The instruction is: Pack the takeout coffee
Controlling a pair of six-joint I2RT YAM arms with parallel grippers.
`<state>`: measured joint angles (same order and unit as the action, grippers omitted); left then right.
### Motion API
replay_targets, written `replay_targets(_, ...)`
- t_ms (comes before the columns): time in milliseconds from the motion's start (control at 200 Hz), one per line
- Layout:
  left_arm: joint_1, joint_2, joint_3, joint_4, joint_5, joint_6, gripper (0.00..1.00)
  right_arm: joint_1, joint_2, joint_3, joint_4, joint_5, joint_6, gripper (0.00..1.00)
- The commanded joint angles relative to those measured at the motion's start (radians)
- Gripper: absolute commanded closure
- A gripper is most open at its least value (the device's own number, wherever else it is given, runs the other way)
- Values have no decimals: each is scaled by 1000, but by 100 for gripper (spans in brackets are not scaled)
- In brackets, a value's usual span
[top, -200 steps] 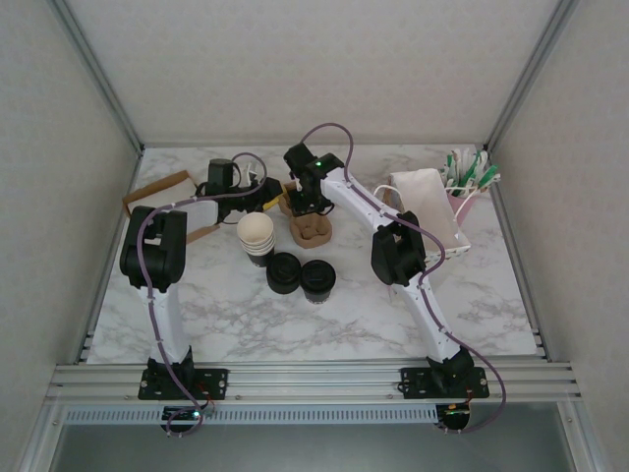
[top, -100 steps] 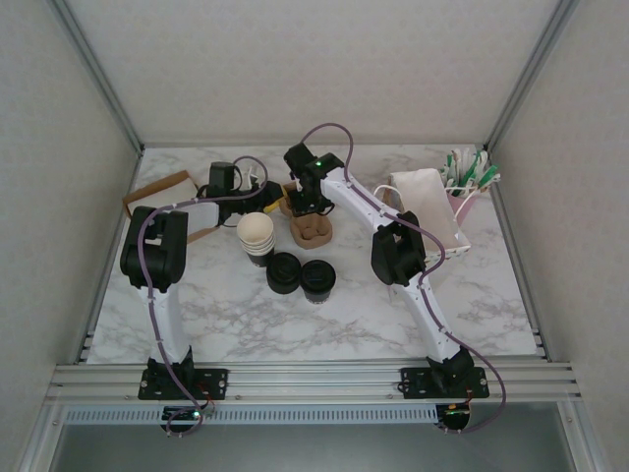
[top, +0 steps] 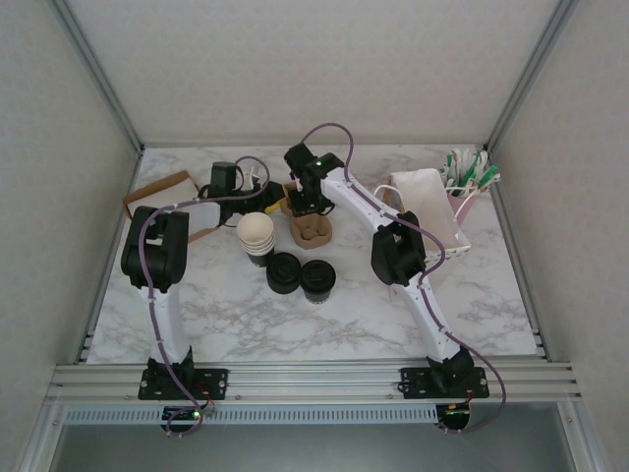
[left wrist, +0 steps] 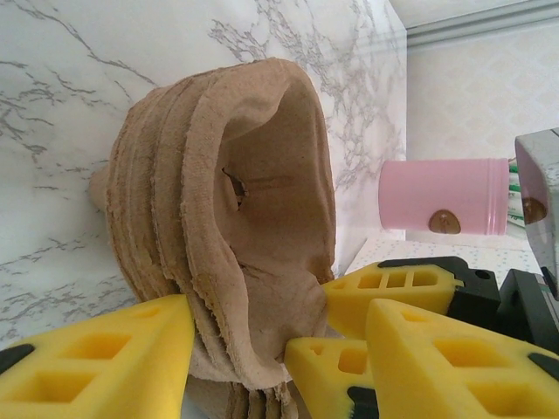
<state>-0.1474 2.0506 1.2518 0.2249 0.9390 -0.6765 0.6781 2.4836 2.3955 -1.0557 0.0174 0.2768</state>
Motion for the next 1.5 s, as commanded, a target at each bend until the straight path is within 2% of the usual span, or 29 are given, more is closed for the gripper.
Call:
replay_targets(0,-23,5,28,-4,27,12,46,2,7,21,7,-40,3,68)
replay_targets(390,-15,-41,5,-10,17,20,46,-1,11,22,-12,17,17,68)
replay_targets(801,-19,-56,14,-11,18,18,45,0,14,26,-18,3,15,68)
replay_targets(1492,-20,8,40,-19,11,25,46,1,-30,0,8,-27,11,67)
